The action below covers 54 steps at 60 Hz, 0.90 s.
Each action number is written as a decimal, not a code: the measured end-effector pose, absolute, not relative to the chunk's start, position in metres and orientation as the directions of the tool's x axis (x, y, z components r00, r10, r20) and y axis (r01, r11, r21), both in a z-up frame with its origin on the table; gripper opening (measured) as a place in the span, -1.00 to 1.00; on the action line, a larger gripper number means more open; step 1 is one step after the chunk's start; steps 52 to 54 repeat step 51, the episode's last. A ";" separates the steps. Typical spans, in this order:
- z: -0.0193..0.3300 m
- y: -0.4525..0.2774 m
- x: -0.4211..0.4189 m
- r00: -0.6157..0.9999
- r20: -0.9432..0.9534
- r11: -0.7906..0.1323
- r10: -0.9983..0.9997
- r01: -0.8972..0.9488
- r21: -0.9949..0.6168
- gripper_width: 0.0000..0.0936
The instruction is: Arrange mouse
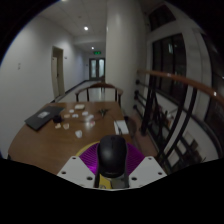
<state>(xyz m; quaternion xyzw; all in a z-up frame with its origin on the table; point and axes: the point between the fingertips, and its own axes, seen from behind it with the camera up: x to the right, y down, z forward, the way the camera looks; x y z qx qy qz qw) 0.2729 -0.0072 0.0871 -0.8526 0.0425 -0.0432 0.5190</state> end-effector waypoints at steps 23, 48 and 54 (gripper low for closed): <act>-0.014 -0.016 0.264 0.997 -0.003 -0.586 -0.082 -0.051 -0.809 -0.07; 0.060 -0.121 0.270 0.992 0.061 -0.518 0.108 0.109 -0.849 0.83; 0.064 -0.141 0.282 0.992 0.071 -0.512 0.107 0.116 -0.851 0.81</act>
